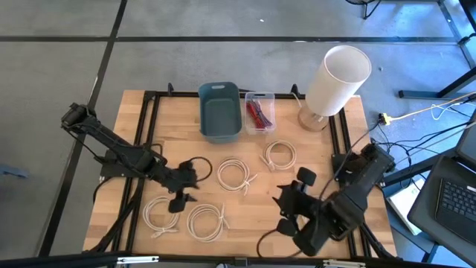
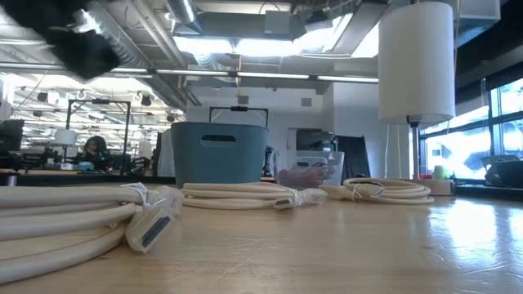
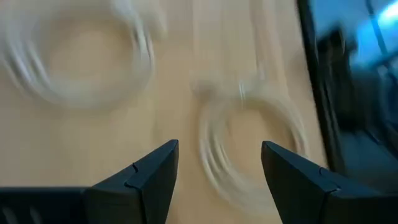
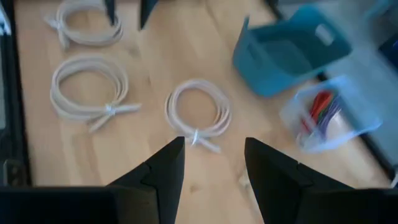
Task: Pick & Place USB Port
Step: Put the bottom left white HDMI cable into the dark blue bin
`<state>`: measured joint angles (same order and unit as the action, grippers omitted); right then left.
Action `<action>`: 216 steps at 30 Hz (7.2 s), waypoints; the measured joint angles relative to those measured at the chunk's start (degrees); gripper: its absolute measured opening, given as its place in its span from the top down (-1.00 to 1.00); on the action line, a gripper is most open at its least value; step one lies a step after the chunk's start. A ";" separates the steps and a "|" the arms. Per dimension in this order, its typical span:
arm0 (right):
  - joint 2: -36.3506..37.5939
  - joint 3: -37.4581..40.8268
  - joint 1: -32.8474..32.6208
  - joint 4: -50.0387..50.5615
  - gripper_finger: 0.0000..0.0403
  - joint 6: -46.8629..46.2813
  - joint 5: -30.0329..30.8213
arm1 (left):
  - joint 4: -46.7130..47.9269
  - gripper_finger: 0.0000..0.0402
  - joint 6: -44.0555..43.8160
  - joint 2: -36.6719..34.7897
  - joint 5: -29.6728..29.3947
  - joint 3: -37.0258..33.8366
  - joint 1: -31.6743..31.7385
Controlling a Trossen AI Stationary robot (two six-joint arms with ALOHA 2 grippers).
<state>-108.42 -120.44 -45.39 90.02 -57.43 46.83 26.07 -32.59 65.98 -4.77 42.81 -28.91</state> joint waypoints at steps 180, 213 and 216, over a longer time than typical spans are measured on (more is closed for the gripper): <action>77.42 88.85 5.95 -76.44 0.75 32.41 -28.46 | -15.76 0.85 75.68 26.68 12.20 20.37 76.50; 77.42 88.85 5.95 -76.47 0.75 32.41 -28.48 | -17.05 0.85 85.54 41.03 -1.67 24.28 70.84; 77.42 88.85 5.95 -76.46 0.75 32.41 -28.46 | -16.91 0.85 86.63 43.47 -1.78 26.69 70.49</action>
<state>-31.00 -31.59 -39.44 13.56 -25.02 18.37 9.17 54.04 109.45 -6.55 69.49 41.58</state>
